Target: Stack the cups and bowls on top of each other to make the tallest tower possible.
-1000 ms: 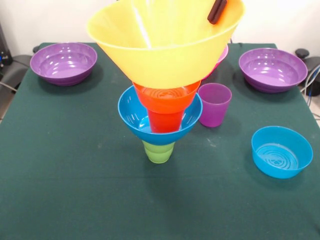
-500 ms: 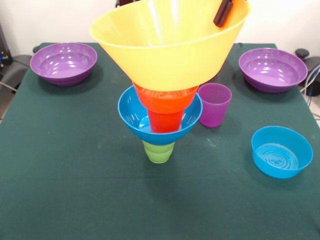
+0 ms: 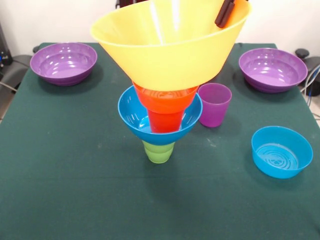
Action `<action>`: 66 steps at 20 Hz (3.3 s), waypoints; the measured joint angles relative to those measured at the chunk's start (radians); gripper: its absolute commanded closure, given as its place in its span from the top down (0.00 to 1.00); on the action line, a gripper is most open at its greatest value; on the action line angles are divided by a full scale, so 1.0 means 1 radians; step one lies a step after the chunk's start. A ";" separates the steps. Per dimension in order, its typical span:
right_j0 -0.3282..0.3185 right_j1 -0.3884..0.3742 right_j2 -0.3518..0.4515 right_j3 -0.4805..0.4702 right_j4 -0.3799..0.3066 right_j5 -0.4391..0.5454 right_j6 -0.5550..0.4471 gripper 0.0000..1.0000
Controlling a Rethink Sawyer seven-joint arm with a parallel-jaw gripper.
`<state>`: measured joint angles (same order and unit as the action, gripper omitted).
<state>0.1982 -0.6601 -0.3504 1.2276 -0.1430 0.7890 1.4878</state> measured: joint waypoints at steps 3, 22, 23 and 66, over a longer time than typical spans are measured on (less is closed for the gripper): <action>0.000 0.000 0.001 0.000 0.000 0.000 0.000 0.00; -0.001 0.000 0.014 0.000 0.024 0.000 0.000 0.00; -0.002 0.000 0.014 0.000 0.024 0.000 0.000 0.00; 0.051 0.063 -0.047 0.000 0.008 0.116 0.000 0.00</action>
<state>0.2492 -0.5970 -0.3972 1.2272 -0.1349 0.9049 1.4878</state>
